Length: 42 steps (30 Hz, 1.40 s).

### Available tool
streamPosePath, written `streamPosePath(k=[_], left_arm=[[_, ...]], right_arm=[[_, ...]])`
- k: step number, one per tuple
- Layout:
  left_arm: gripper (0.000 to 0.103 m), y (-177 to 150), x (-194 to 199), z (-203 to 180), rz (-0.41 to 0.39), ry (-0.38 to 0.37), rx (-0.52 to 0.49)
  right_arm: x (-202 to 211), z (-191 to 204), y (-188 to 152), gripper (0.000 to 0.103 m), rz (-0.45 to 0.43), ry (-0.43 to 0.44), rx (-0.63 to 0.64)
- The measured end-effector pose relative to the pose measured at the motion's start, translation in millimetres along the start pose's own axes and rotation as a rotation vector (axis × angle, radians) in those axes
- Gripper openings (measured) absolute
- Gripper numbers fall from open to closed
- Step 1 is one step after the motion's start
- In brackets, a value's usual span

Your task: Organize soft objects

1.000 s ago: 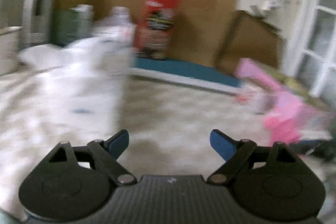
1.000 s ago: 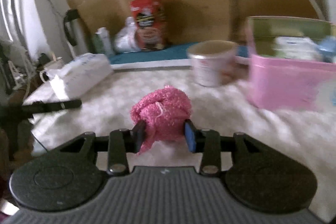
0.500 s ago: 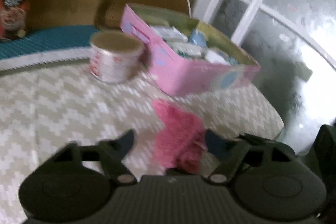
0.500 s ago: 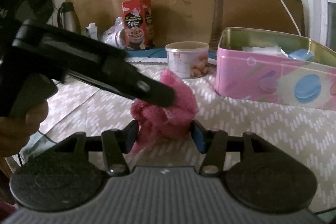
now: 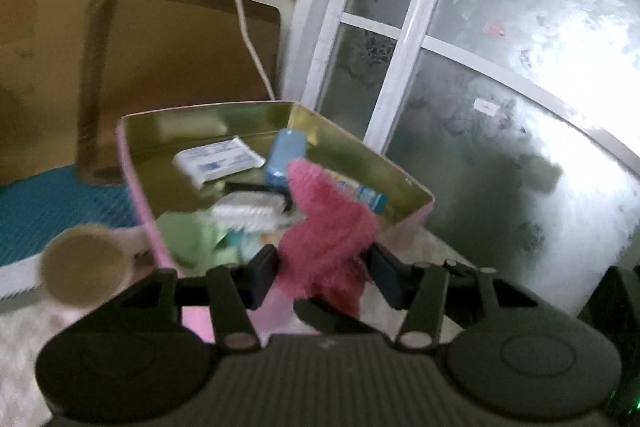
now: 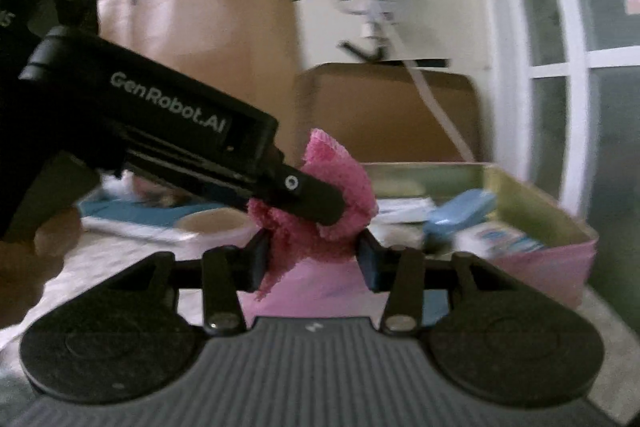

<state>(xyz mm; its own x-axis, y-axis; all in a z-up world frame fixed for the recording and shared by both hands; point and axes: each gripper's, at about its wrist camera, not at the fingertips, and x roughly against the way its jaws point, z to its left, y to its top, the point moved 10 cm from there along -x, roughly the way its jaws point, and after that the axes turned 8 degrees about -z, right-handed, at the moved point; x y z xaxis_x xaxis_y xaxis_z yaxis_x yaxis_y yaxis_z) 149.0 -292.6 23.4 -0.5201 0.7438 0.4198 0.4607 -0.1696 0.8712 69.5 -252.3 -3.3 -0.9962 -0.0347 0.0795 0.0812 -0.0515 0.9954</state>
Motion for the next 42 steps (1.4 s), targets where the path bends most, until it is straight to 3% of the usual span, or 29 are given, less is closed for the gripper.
streamPosePath(k=[2, 3, 6, 9, 14, 20, 24, 28, 33, 42], left_arm=[[0.066, 5, -16, -5, -0.006, 0.046, -0.032], [0.069, 5, -20, -3, -0.014, 0.079, -0.053], [0.071, 4, -30, -1, -0.019, 0.141, -0.075], [0.075, 0, -23, 2, -0.031, 0.173, -0.083], [0.076, -3, -4, 7, -0.042, 0.236, -0.084], [0.086, -14, 36, 12, -0.073, 0.326, -0.121], [0.099, -23, 69, 16, -0.093, 0.372, -0.122], [0.103, -34, 100, 26, -0.099, 0.421, -0.097], [0.103, -53, 129, 40, -0.079, 0.458, -0.030], [0.103, -90, 159, 55, -0.033, 0.524, -0.012]], right_arm=[[-9, -24, 5, 0.052, -0.007, -0.055, 0.002], [-13, -38, 5, 0.058, -0.006, -0.089, 0.007], [-31, -80, 0, 0.075, 0.042, -0.236, 0.056], [-28, -103, -1, 0.079, 0.045, -0.282, 0.049], [-3, -100, 1, 0.079, -0.014, -0.284, 0.015], [39, -83, 1, 0.080, -0.068, -0.302, -0.088], [58, -76, 7, 0.091, -0.087, -0.317, -0.129], [71, -72, 16, 0.099, -0.111, -0.327, -0.198], [80, -55, 15, 0.103, -0.081, -0.280, -0.291], [92, -1, 7, 0.103, -0.024, -0.200, -0.312]])
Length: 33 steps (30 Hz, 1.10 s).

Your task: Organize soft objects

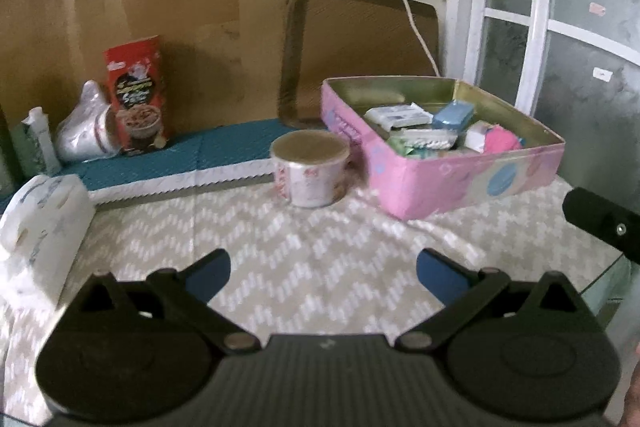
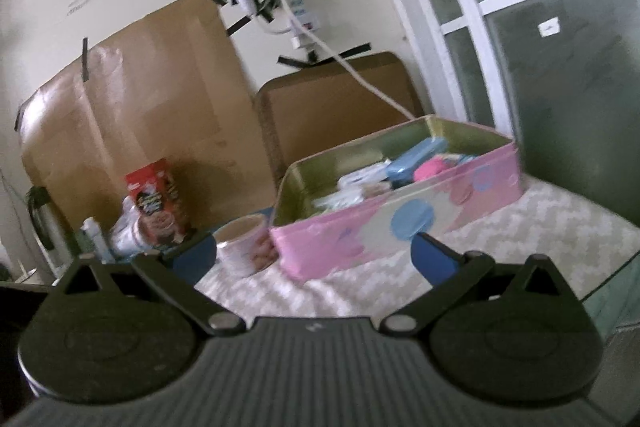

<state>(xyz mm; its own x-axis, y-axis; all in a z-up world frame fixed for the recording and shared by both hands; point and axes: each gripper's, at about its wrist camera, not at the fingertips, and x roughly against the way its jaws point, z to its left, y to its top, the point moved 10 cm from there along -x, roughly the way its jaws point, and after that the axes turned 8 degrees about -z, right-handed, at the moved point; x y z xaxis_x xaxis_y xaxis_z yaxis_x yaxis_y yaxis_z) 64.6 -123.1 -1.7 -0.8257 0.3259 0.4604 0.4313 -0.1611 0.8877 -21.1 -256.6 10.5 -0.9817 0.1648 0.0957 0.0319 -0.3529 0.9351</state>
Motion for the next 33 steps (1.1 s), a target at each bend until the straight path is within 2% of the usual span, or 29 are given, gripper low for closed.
streamPosePath(k=[7, 15, 26, 33], left_arm=[[0.103, -4, 12, 11, -0.024, 0.025, 0.004], [0.103, 1, 22, 11, -0.089, 0.060, -0.025], [0.103, -1, 22, 1, -0.087, 0.057, -0.054], [0.103, 0, 28, -6, -0.101, 0.058, -0.077]], right_arm=[[4, 30, -11, 0.103, 0.045, 0.019, 0.023], [6, 46, -20, 0.103, 0.066, 0.033, 0.065], [4, 30, -30, 0.103, 0.123, -0.012, 0.046], [13, 18, -19, 0.103, 0.073, -0.070, 0.048]])
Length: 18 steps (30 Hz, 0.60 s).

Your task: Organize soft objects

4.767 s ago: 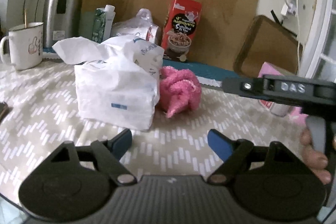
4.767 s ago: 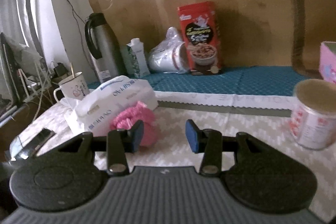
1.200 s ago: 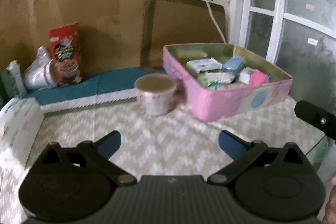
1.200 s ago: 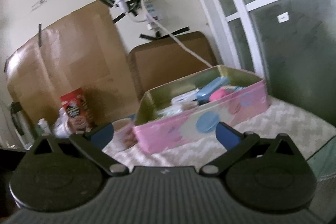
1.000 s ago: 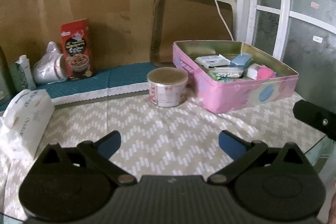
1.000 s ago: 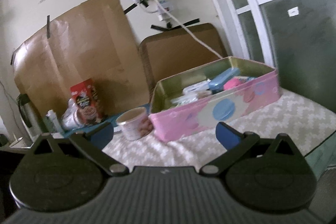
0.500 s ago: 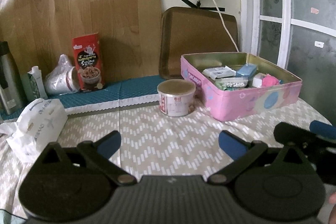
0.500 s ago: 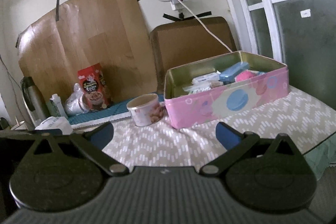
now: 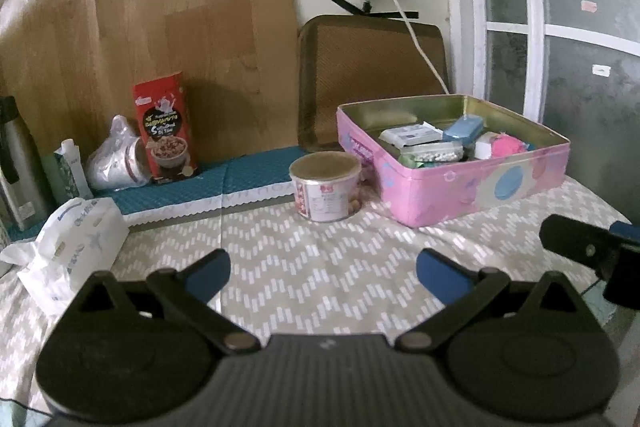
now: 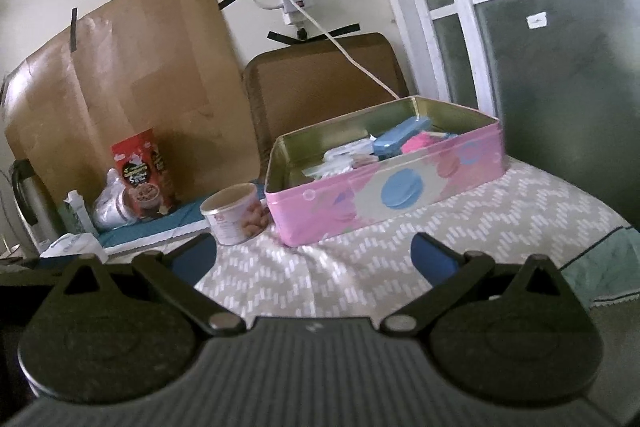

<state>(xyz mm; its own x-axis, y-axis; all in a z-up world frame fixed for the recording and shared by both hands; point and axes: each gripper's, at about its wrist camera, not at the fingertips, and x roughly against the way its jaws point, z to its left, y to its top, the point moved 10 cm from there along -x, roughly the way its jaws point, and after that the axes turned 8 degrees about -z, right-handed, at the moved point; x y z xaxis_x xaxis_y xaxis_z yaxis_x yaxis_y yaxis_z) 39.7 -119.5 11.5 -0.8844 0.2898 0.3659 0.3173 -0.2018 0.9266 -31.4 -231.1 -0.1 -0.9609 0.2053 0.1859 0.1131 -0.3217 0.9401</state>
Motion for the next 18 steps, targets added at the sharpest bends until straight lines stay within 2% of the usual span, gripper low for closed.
streamPosePath(k=[9, 18], left_arm=[[0.103, 0, 12, -13, -0.010, -0.031, -0.044], [0.103, -2, 19, -15, 0.027, -0.043, -0.030]], right_arm=[[11, -12, 6, 0.103, -0.027, -0.017, -0.090], [26, -16, 15, 0.103, -0.078, -0.039, -0.076]])
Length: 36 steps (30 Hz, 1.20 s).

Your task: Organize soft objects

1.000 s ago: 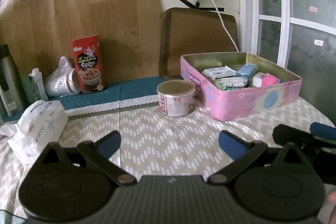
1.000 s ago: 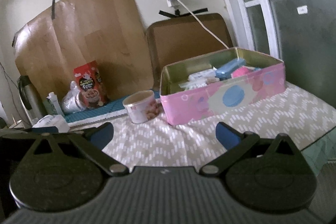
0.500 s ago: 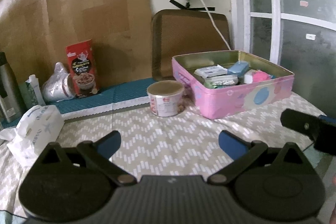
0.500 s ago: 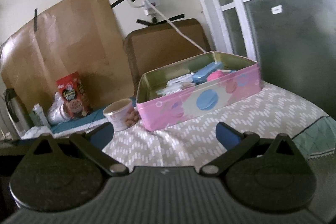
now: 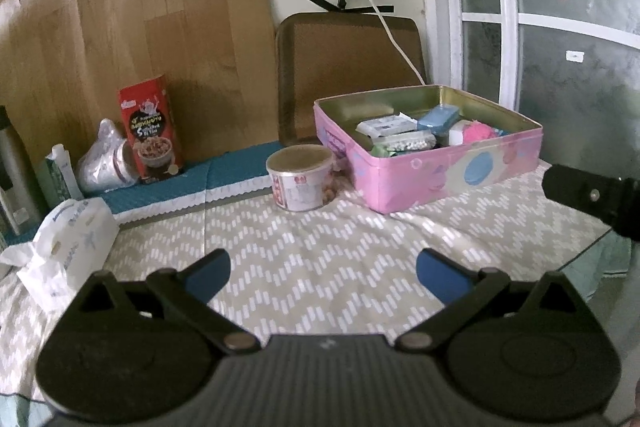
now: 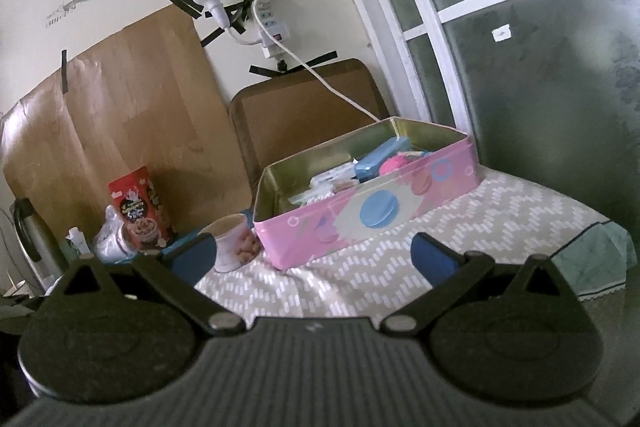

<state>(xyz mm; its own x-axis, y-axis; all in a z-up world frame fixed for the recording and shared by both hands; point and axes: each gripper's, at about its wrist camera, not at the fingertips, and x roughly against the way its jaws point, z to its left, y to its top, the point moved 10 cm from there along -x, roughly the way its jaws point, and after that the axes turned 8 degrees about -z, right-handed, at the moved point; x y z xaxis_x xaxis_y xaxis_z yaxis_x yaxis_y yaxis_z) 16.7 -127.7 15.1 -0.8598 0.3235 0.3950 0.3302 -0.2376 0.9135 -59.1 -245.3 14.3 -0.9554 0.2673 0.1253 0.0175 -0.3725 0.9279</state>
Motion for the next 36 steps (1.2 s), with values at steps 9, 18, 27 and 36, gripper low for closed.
streamPosePath(k=[9, 18, 27, 36], left_arm=[[0.103, 3, 15, -2, -0.014, 0.016, 0.007], [0.103, 9, 35, -9, -0.040, 0.005, 0.010], [0.103, 13, 48, -23, -0.059, 0.010, -0.014], [0.103, 9, 45, -26, -0.024, 0.003, -0.001]], right_arm=[[12, 2, 4, 0.103, -0.026, -0.023, 0.034], [35, -7, 12, 0.103, -0.120, -0.102, 0.053], [45, -7, 10, 0.103, -0.087, -0.056, 0.017], [46, -3, 8, 0.103, -0.062, -0.015, 0.014]])
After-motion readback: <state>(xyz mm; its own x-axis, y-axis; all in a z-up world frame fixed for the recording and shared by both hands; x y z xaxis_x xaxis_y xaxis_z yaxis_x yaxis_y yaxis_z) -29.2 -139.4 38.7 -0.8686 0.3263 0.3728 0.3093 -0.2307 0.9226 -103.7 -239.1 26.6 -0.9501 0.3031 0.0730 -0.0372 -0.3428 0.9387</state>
